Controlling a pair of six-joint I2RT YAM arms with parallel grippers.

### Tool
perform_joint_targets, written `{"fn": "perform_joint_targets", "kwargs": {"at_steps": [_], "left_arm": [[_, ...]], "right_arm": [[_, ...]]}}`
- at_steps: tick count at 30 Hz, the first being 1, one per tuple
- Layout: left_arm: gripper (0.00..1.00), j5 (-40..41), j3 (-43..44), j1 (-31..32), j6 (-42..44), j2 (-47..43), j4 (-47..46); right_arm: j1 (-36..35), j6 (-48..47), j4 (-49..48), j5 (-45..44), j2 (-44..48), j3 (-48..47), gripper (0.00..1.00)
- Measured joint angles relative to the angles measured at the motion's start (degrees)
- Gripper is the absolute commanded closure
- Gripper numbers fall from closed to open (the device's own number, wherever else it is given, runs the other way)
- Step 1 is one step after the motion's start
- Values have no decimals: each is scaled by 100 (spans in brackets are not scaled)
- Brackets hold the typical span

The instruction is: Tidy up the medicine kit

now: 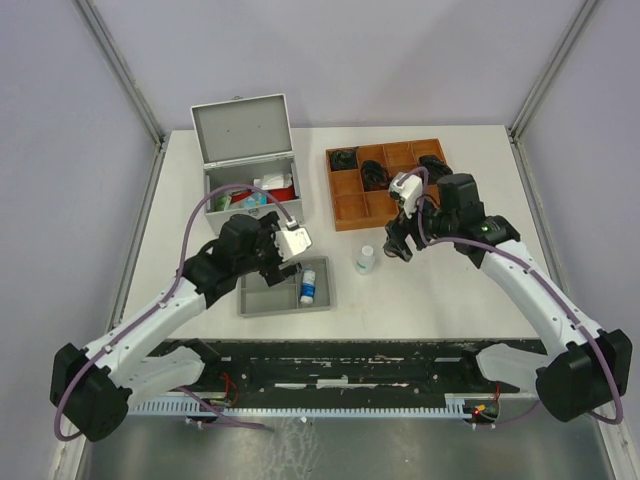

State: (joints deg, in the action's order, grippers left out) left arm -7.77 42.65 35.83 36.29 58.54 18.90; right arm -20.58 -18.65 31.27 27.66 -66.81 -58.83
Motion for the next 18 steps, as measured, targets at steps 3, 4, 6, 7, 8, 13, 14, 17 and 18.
{"fn": "perform_joint_targets", "kwargs": {"at_steps": [3, 4, 6, 7, 8, 13, 14, 17, 18], "left_arm": [[1, 31, -66, -232, -46, -229, 197], [1, 50, -96, -310, -48, -295, 256], [1, 101, -140, -455, -50, -378, 378], [1, 133, -162, -507, -50, -398, 413], [1, 168, -184, -566, -52, -411, 470], [1, 361, -297, -693, -120, -369, 605], [1, 417, -299, -717, -179, -341, 608], [1, 481, -299, -835, -328, -260, 599], [1, 474, -299, -876, -358, -232, 599]], "right_arm": [[-33, -4, 7, -175, -107, 138, 12], [-46, -2, 9, -240, -175, 164, 12], [-92, 42, 4, -400, -330, 186, 13], [-120, 68, 2, -479, -396, 190, 13], [-149, 103, -2, -560, -442, 190, 14], [-461, 258, -55, -1069, -608, 190, 17], [-546, 267, -59, -1152, -651, 190, 18], [-831, 282, -61, -1333, -839, 181, 19], [-942, 280, -57, -1388, -925, 177, 20]]}}
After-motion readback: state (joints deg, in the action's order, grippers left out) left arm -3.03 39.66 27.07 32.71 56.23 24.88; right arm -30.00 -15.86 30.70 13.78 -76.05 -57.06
